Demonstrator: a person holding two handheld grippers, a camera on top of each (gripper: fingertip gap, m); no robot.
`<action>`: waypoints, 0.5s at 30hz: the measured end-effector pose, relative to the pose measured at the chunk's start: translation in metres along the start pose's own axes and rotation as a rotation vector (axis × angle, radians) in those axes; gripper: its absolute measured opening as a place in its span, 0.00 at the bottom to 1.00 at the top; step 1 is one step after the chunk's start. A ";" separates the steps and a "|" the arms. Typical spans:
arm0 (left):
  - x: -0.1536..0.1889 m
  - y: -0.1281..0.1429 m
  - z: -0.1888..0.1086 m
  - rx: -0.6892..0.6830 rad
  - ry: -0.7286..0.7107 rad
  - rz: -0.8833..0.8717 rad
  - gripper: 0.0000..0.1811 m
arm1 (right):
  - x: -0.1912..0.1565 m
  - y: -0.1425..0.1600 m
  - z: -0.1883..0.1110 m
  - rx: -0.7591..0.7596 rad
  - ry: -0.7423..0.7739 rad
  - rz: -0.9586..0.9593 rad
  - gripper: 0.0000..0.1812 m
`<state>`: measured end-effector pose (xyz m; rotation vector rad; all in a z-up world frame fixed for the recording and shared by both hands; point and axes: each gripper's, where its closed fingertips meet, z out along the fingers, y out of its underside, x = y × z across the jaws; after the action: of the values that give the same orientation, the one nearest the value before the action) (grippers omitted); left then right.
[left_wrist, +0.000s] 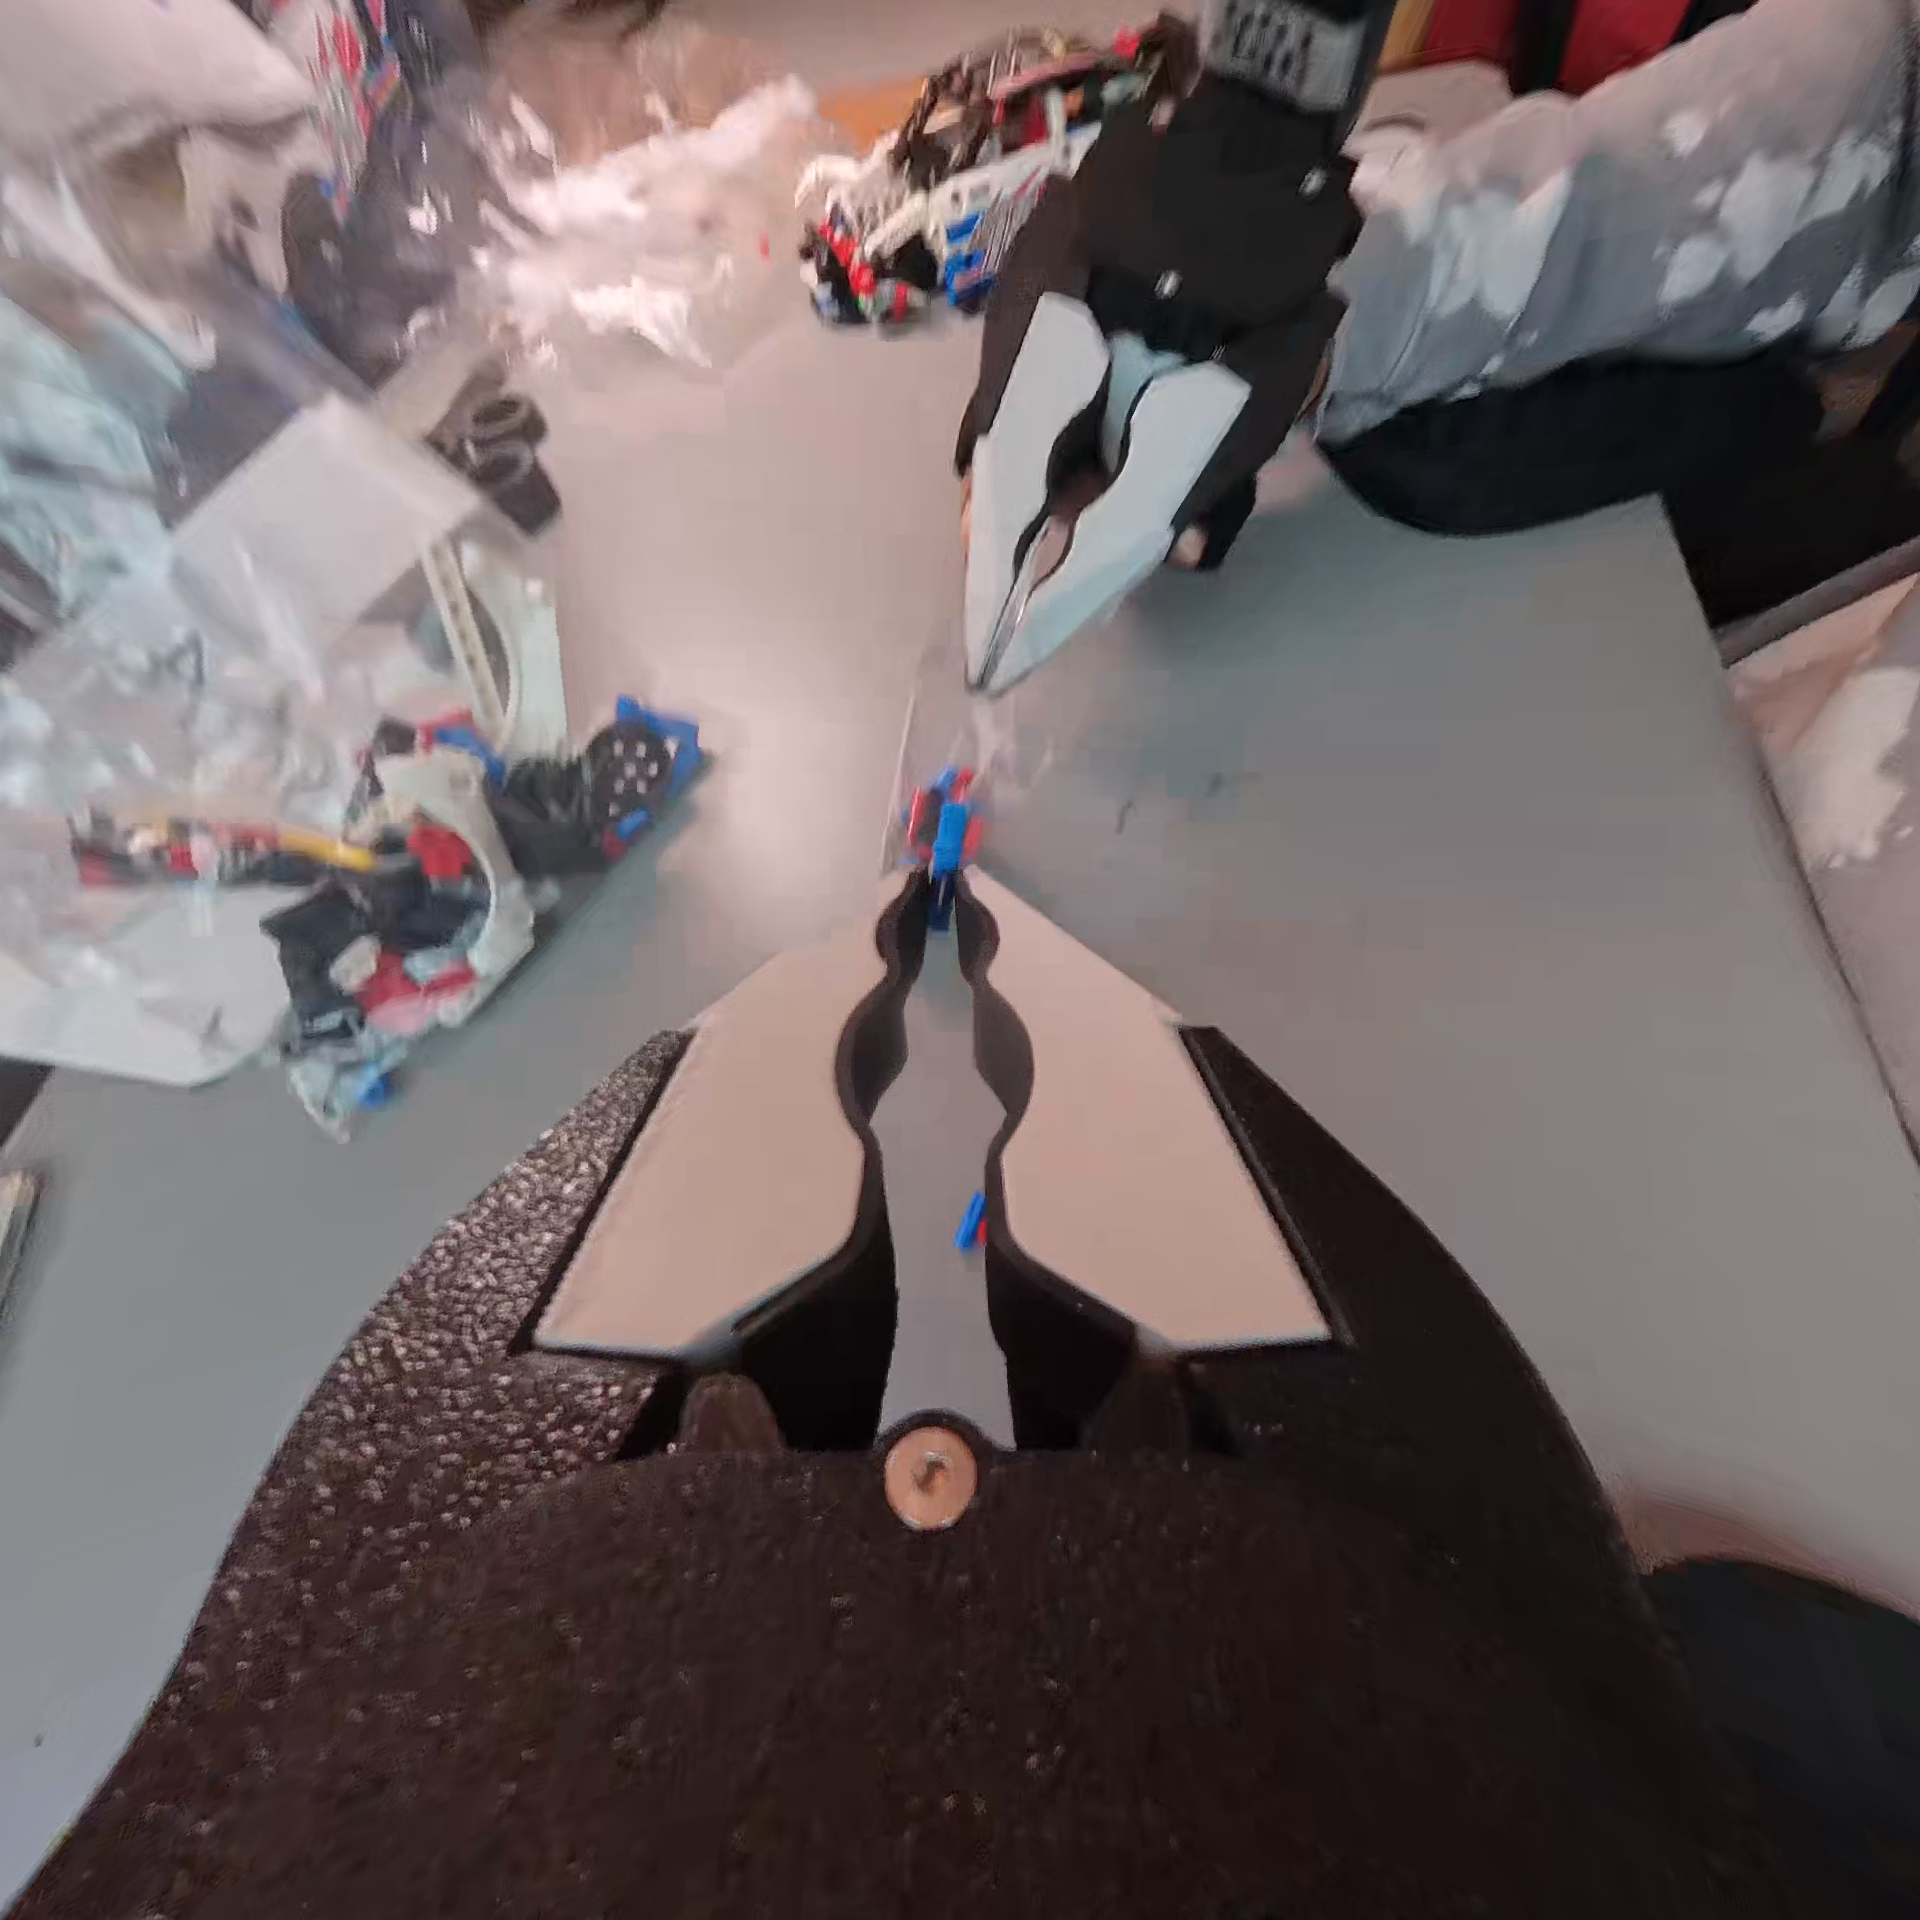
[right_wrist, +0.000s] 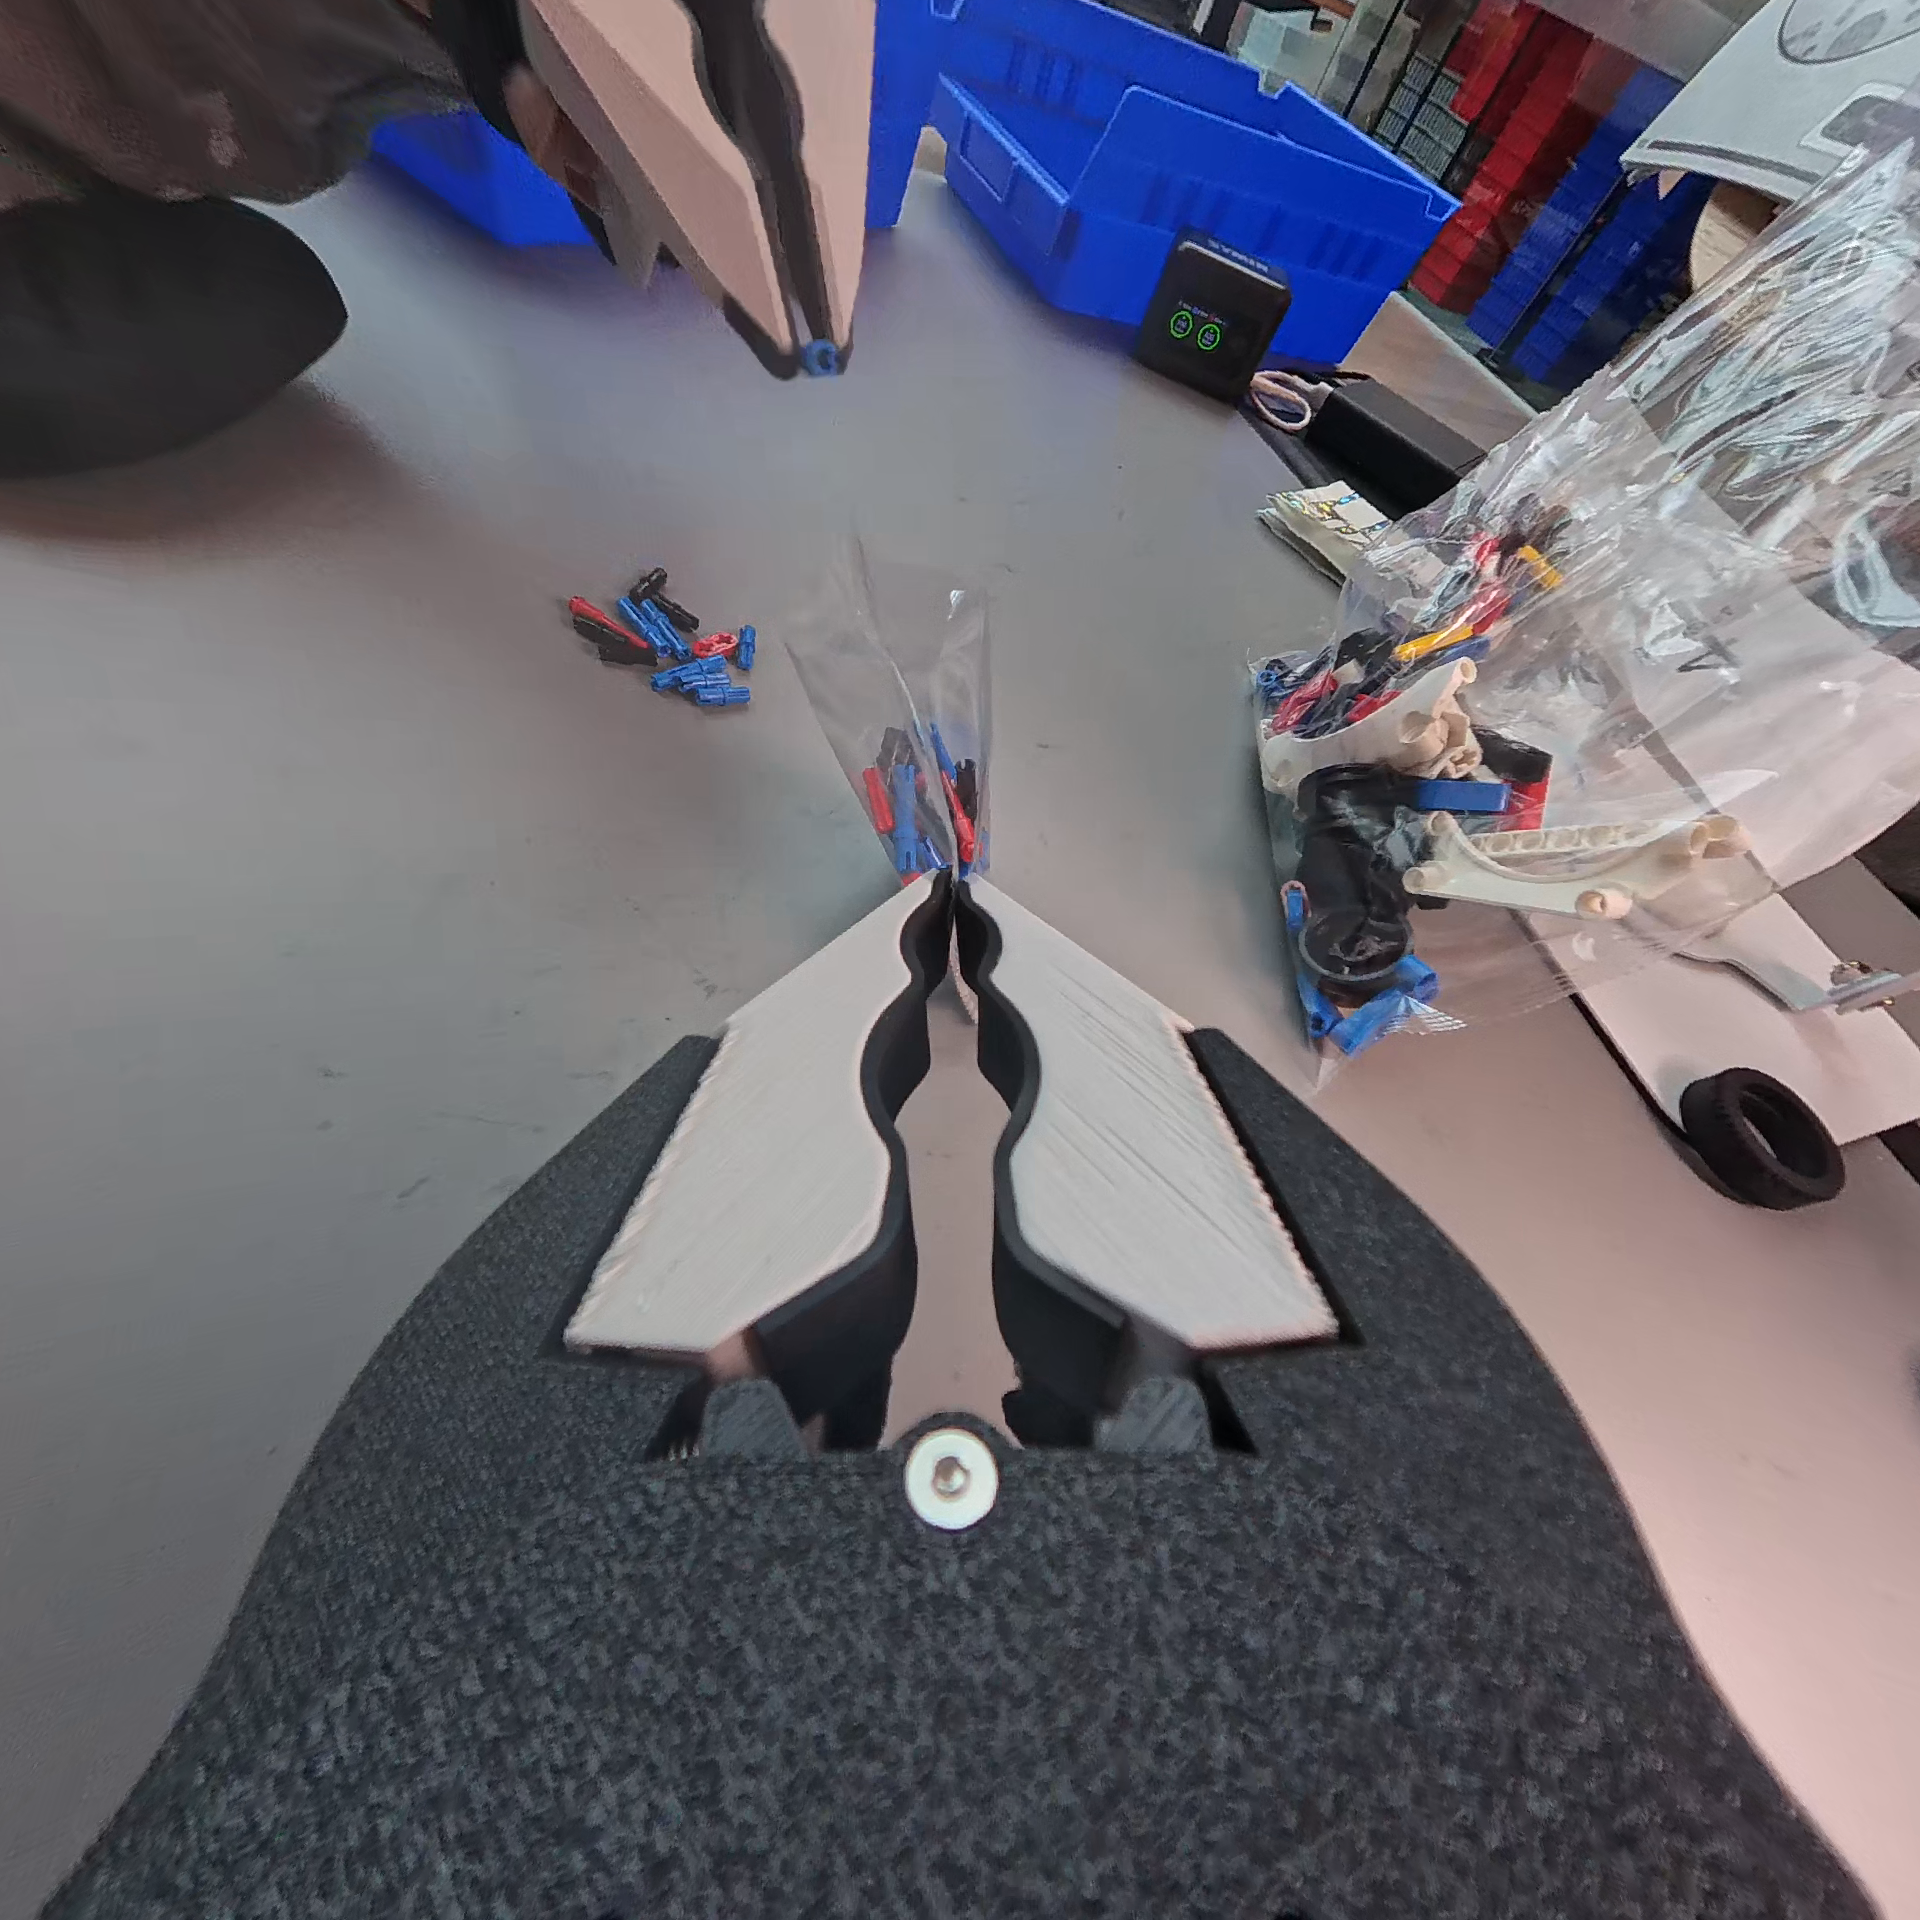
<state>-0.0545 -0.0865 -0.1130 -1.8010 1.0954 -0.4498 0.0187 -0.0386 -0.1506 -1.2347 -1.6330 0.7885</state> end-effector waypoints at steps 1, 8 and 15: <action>0.006 -0.014 0.005 0.038 0.001 0.028 0.02 | 0.000 0.000 0.000 -0.001 0.001 -0.002 0.00; 0.009 -0.024 0.049 0.005 -0.049 0.079 0.07 | -0.001 0.000 0.000 -0.001 0.003 -0.009 0.00; 0.002 0.000 0.019 0.004 0.022 -0.021 0.09 | -0.001 -0.001 0.000 0.003 -0.002 -0.002 0.00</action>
<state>-0.0400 -0.0779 -0.1224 -1.8094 1.0910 -0.4852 0.0188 -0.0394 -0.1502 -1.2308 -1.6343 0.7910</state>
